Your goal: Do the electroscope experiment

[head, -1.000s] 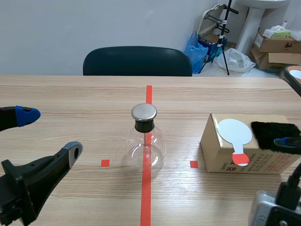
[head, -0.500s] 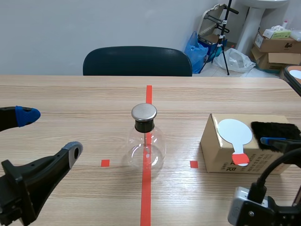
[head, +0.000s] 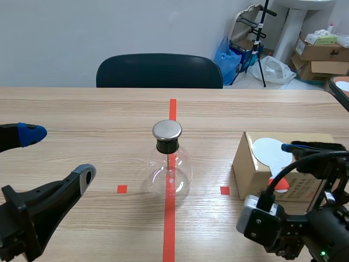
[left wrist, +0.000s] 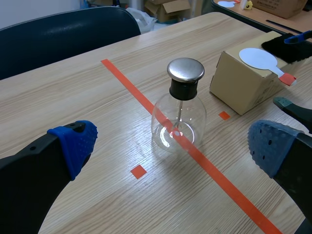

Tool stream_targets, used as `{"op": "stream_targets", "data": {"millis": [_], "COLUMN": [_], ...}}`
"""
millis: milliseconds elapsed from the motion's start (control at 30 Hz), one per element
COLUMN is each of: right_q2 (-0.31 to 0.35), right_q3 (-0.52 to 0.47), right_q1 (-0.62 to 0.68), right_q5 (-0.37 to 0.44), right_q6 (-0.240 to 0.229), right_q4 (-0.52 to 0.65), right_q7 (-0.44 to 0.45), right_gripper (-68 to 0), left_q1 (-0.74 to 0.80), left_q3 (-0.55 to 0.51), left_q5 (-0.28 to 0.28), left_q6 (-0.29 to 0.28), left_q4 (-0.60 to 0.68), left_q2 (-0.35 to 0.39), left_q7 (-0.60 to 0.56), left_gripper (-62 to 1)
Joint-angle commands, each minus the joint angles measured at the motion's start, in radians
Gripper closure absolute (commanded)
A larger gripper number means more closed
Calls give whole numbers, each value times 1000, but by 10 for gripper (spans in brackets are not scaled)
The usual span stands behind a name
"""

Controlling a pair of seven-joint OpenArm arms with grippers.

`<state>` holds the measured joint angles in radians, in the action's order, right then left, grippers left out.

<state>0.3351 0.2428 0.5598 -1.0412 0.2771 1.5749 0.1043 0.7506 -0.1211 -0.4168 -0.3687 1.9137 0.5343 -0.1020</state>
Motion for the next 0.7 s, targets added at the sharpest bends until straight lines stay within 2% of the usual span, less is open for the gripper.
{"op": "stream_targets", "data": {"millis": [0, 267, 667], "right_q2": [3, 3, 3], "right_q3": [0, 7, 7], "right_q1": [-6, -9, -9], "right_q5": [-7, -11, -29], "right_q6": [15, 15, 19], "right_q4": [0, -9, -9], "right_q7": [-8, -39, -39], "right_gripper": [-679, -679, -679], "left_q1": [0, 0, 0], "left_q3": [3, 3, 3], "left_q5": [-10, -10, -10], "left_q6": [-1, -1, -1], "left_q4": [11, 11, 11], "left_q2": [-5, -5, -5], "left_q7": [-14, -14, -14], "left_gripper": [-623, -623, -623]}}
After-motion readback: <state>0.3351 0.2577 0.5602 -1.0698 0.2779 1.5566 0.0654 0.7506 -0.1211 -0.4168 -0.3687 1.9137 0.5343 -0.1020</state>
